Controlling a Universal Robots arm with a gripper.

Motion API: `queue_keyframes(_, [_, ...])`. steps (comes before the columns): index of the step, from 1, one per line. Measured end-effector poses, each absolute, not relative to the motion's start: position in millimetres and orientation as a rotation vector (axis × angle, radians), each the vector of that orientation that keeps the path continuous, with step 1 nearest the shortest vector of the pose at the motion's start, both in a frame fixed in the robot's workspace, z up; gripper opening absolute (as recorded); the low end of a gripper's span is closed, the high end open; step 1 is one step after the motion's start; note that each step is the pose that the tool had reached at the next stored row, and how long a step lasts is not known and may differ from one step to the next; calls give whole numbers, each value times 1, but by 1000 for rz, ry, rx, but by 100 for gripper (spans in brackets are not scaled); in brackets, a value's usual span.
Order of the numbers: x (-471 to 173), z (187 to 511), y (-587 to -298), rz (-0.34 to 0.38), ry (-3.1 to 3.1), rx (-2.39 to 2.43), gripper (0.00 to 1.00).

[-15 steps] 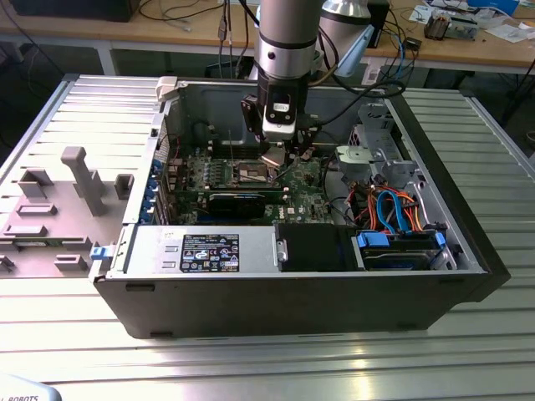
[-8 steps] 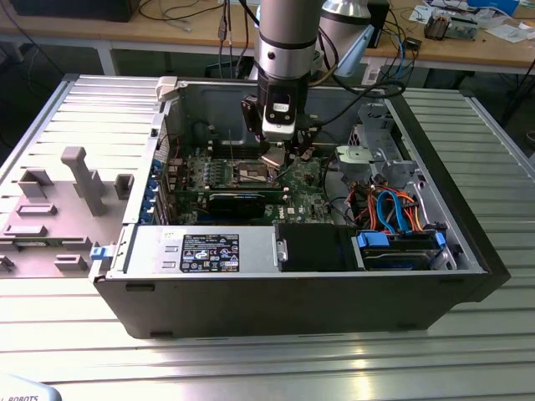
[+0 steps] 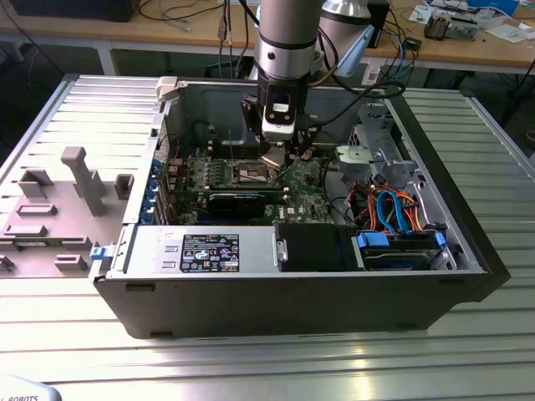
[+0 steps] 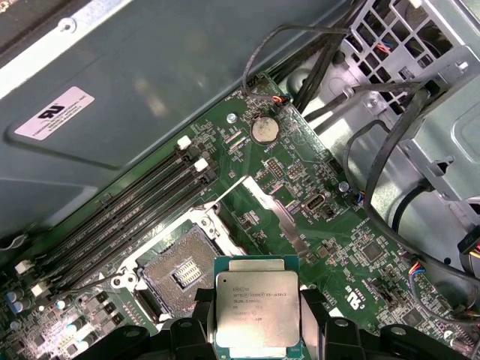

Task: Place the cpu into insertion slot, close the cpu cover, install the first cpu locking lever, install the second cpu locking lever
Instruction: 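Place the cpu into insertion slot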

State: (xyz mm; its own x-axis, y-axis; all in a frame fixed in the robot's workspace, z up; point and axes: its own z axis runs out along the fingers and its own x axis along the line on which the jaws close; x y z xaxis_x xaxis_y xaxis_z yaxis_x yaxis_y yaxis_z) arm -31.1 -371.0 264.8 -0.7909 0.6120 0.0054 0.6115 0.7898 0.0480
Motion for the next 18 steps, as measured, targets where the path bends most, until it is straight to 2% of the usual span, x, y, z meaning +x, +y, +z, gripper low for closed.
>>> queue_keyframes(18, [-31, 264, -371, 74, 2957, 1025, 54])
